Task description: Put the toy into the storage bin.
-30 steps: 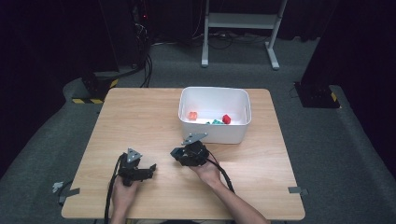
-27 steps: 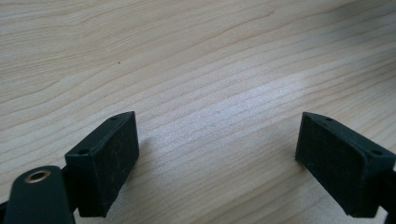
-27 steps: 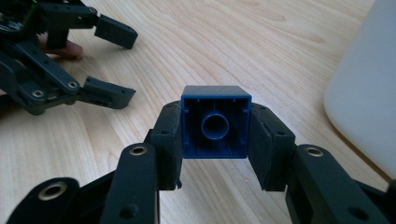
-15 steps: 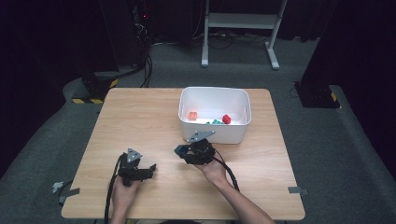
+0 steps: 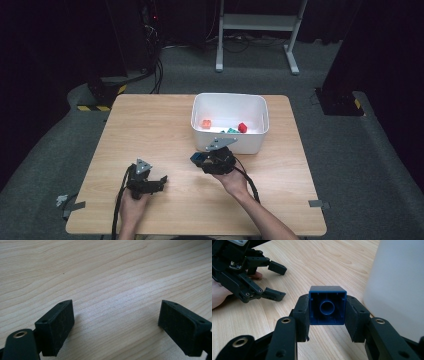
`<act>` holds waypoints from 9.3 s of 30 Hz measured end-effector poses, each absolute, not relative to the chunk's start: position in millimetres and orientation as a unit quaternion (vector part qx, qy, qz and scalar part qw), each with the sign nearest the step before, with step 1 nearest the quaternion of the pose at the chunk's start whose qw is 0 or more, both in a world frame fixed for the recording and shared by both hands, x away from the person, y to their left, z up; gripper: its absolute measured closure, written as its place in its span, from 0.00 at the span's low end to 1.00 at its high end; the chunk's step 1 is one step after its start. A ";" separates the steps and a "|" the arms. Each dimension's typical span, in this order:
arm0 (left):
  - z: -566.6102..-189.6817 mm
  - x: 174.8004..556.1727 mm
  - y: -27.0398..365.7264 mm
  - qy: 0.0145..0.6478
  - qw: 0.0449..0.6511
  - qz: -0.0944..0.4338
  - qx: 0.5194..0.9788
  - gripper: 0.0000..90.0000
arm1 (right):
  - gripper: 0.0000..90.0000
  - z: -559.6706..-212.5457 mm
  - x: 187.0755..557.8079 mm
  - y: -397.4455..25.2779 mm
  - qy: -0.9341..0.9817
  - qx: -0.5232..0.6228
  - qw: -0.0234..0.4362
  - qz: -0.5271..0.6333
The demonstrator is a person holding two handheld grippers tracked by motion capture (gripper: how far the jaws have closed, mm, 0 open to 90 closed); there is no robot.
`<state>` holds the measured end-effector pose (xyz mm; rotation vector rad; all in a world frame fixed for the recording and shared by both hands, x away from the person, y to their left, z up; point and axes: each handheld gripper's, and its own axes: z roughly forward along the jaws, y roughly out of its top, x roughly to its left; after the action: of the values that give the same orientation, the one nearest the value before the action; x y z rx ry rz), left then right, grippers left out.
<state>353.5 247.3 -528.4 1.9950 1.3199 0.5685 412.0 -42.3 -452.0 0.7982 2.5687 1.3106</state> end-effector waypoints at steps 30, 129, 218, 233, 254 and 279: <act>-528.5 353.5 247.3 0.506 0.335 0.218 0.765 0.15 | 0.65 -431.3 412.5 -67.2 0.847 0.273 0.089 0.448; -528.4 353.5 247.3 0.506 0.335 0.218 0.764 0.15 | 0.65 -370.3 444.2 -130.5 0.798 0.328 0.133 0.487; -528.5 353.4 247.2 0.507 0.335 0.218 0.764 0.15 | 0.49 -382.6 434.7 -168.6 0.781 0.365 0.157 0.482; -528.5 353.4 247.2 0.507 0.335 0.218 0.764 0.15 | 0.49 -393.1 411.4 -171.6 0.781 0.356 0.156 0.490; -528.5 353.4 247.2 0.507 0.335 0.218 0.764 0.15 | 0.49 -420.6 394.4 -174.9 0.781 0.365 0.143 0.486; -528.5 353.4 247.0 0.507 0.335 0.218 0.764 0.15 | 0.49 -467.6 376.9 -187.2 0.784 0.400 0.133 0.455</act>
<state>353.4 247.0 -528.5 1.9925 1.3236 0.5685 376.9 -187.2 -467.6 1.1604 2.2749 1.3211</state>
